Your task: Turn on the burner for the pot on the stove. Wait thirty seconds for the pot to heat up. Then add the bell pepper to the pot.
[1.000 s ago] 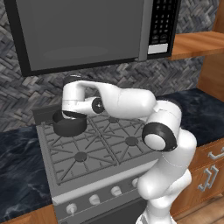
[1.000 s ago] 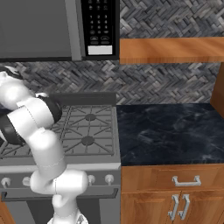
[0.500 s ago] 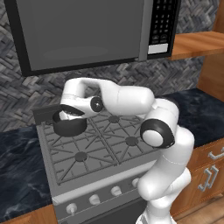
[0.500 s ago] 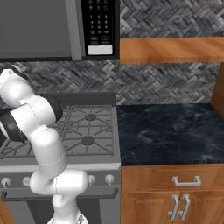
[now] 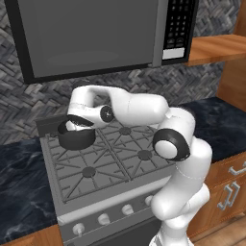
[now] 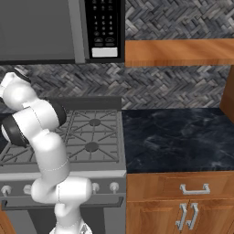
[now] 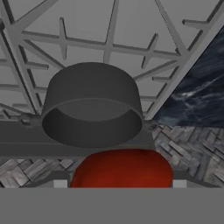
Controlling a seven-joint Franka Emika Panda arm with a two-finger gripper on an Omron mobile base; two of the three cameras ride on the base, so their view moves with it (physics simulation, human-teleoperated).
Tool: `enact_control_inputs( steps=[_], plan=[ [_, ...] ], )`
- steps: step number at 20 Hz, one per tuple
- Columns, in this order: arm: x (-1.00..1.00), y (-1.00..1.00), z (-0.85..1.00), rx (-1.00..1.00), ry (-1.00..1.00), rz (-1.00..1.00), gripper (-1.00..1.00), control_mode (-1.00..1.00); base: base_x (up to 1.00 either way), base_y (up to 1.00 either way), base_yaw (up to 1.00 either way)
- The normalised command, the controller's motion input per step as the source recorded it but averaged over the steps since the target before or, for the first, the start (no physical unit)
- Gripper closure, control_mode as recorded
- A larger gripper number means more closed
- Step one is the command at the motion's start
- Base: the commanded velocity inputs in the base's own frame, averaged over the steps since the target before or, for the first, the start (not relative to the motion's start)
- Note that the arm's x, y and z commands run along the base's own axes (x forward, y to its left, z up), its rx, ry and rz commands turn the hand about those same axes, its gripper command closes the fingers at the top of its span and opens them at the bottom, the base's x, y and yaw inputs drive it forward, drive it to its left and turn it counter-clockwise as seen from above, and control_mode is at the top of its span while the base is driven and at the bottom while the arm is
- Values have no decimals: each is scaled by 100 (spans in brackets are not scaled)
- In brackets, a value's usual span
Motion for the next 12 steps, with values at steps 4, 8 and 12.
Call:
enact_control_inputs(
  steps=[4, 8, 12],
  plan=[
    [28, -5, 0, 0, 1, 0, 100, -100, 0, 0, 0],
    [33, -5, 0, 0, 9, 0, 100, -100, 0, 0, 0],
    [28, 0, -1, 0, 16, 0, 100, -100, 0, 0, 0]
  ],
)
